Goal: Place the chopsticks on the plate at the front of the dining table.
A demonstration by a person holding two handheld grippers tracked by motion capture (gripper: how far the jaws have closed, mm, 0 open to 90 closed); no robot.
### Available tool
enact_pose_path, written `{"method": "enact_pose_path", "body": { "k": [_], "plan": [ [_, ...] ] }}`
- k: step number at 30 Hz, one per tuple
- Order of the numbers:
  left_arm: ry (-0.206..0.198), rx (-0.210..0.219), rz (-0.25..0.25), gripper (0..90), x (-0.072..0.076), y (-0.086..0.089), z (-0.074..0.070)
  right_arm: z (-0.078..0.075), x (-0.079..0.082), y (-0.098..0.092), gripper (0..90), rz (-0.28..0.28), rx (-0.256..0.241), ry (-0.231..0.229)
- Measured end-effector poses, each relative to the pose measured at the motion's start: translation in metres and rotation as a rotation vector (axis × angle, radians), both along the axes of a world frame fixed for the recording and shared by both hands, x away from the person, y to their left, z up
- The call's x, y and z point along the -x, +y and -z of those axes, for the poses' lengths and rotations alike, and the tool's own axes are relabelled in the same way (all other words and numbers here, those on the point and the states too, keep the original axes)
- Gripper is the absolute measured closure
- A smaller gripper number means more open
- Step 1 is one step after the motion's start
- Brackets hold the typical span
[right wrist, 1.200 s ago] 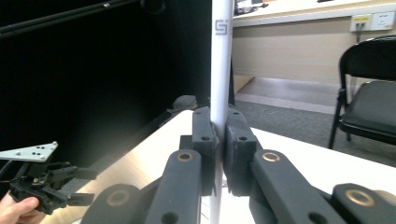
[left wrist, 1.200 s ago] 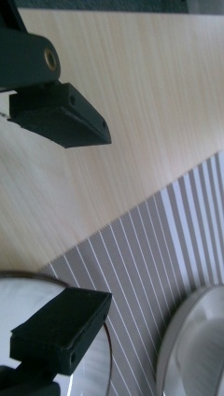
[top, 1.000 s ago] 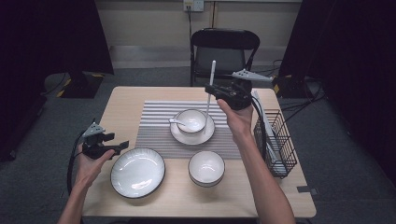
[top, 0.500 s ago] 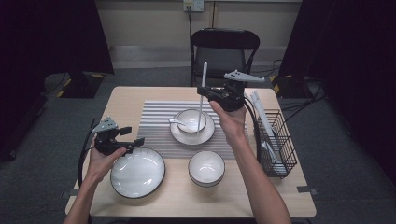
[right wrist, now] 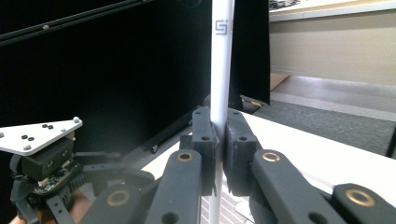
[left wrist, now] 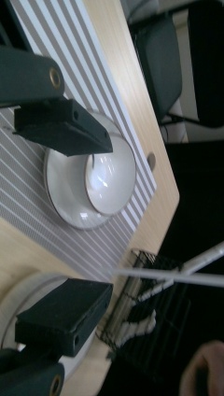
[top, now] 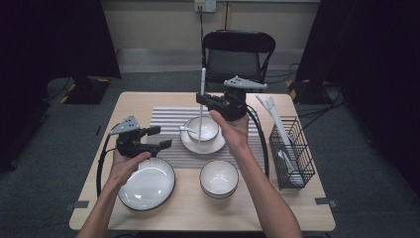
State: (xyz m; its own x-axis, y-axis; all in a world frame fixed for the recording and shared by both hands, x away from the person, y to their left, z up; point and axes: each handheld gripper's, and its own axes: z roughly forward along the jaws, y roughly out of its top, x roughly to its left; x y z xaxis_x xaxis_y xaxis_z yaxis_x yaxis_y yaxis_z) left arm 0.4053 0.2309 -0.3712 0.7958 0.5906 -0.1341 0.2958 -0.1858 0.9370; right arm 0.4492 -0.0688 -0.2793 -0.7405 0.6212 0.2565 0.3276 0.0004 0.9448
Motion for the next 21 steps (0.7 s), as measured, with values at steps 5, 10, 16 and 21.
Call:
{"method": "enact_pose_path", "body": {
  "k": [5, 10, 16, 21],
  "plan": [
    [0.012, 0.022, 0.020, 31.8, 0.002, -0.004, 0.003, 0.007, 0.002, 0.016, 85.1, -0.034, 0.002, 0.011],
    [0.013, 0.023, 0.035, 34.6, 0.003, -0.007, 0.007, 0.013, 0.004, 0.028, 85.1, -0.061, -0.009, 0.020],
    [0.004, 0.034, 0.058, 44.2, 0.006, -0.015, 0.011, 0.019, 0.007, 0.045, 85.1, -0.091, -0.010, 0.026],
    [-0.001, 0.050, 0.063, 59.1, 0.006, -0.021, 0.012, 0.021, 0.011, 0.053, 85.1, -0.109, -0.010, 0.026]
  ]
}}
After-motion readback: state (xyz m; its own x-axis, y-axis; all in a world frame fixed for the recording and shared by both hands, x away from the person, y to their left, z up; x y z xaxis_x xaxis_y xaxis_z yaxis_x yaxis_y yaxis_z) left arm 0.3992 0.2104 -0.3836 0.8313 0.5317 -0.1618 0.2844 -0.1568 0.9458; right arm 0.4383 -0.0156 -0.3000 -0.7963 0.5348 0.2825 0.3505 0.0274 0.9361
